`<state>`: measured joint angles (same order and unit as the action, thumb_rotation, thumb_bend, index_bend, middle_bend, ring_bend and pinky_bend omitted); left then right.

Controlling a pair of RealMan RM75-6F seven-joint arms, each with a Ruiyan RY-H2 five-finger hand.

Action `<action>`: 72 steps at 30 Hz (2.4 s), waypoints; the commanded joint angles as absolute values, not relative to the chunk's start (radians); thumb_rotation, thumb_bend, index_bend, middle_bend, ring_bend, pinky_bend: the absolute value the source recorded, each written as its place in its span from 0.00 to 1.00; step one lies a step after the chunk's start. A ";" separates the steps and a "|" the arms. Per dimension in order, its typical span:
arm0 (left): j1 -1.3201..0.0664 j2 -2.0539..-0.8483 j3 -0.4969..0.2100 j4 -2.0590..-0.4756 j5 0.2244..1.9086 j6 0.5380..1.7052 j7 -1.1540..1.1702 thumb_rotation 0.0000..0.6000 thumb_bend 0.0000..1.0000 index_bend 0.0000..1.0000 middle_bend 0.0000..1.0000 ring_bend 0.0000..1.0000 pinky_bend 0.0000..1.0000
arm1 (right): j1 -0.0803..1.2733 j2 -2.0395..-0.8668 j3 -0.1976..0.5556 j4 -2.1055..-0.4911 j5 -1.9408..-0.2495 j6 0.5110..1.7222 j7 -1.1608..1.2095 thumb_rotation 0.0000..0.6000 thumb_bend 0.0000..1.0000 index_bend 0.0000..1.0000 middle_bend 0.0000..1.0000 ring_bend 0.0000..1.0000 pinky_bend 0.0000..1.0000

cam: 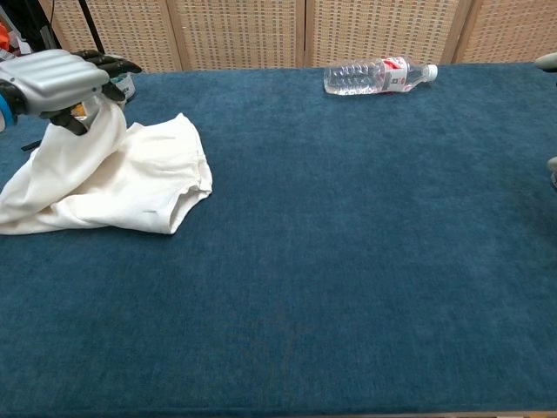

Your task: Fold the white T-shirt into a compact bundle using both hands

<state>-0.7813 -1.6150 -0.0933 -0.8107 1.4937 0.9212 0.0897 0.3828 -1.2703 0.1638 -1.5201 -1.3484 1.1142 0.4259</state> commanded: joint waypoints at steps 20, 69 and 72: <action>-0.769 -1.583 -0.127 -0.956 1.507 1.075 -0.172 1.00 0.00 0.00 0.00 0.00 0.00 | 0.385 -1.270 0.156 -1.525 -1.356 1.110 0.427 1.00 0.00 0.00 0.00 0.00 0.00; -0.688 -1.728 0.030 -0.514 1.576 1.014 -0.522 1.00 0.44 0.33 0.00 0.00 0.00 | 0.385 -1.278 0.156 -1.523 -1.345 1.109 0.398 1.00 0.00 0.00 0.00 0.00 0.00; -0.690 -1.740 0.029 -0.502 1.575 1.013 -0.520 1.00 0.47 0.36 0.00 0.00 0.00 | 0.385 -1.278 0.155 -1.523 -1.346 1.109 0.398 1.00 0.00 0.00 0.00 0.00 0.00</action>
